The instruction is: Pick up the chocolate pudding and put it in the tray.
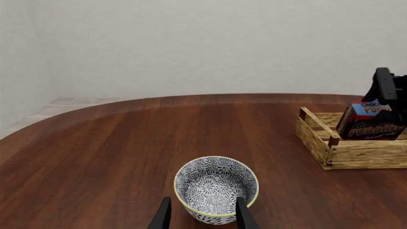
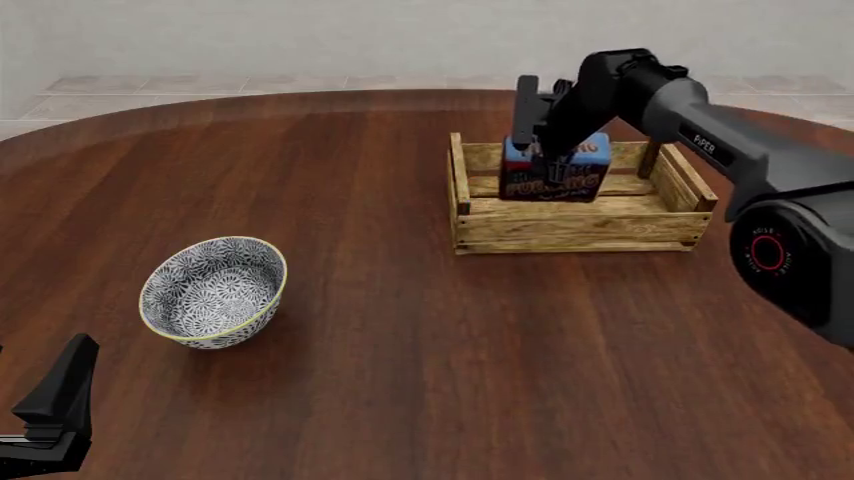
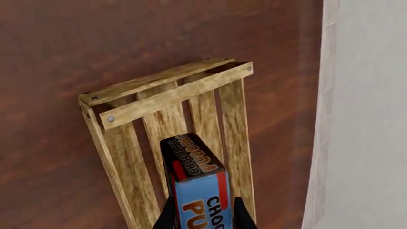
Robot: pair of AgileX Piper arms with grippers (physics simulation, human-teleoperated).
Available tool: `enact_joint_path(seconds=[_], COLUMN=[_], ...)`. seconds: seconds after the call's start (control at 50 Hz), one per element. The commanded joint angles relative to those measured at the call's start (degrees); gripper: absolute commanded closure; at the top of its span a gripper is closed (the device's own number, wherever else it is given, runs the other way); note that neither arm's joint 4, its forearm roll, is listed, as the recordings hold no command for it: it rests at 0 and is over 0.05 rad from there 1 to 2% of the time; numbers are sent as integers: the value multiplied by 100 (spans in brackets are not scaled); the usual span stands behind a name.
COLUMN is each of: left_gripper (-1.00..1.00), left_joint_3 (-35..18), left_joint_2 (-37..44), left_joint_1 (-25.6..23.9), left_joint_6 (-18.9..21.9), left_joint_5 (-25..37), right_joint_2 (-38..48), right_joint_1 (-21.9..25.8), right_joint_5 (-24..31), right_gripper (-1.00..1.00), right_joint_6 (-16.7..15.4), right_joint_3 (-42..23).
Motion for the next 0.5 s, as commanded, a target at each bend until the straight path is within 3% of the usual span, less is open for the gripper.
enact_joint_path(seconds=[0.02, 0.5], left_gripper=[-100, -100], left_joint_3=[0, 0], left_joint_2=[0, 0], left_joint_1=[0, 0], left_joint_6=[0, 0], left_joint_5=[0, 0], right_joint_2=[109, 140], right_joint_1=[15, 96], right_joint_5=[-37, -194], right_gripper=[100, 100], right_joint_6=[171, 262], right_joint_3=[-85, 141])
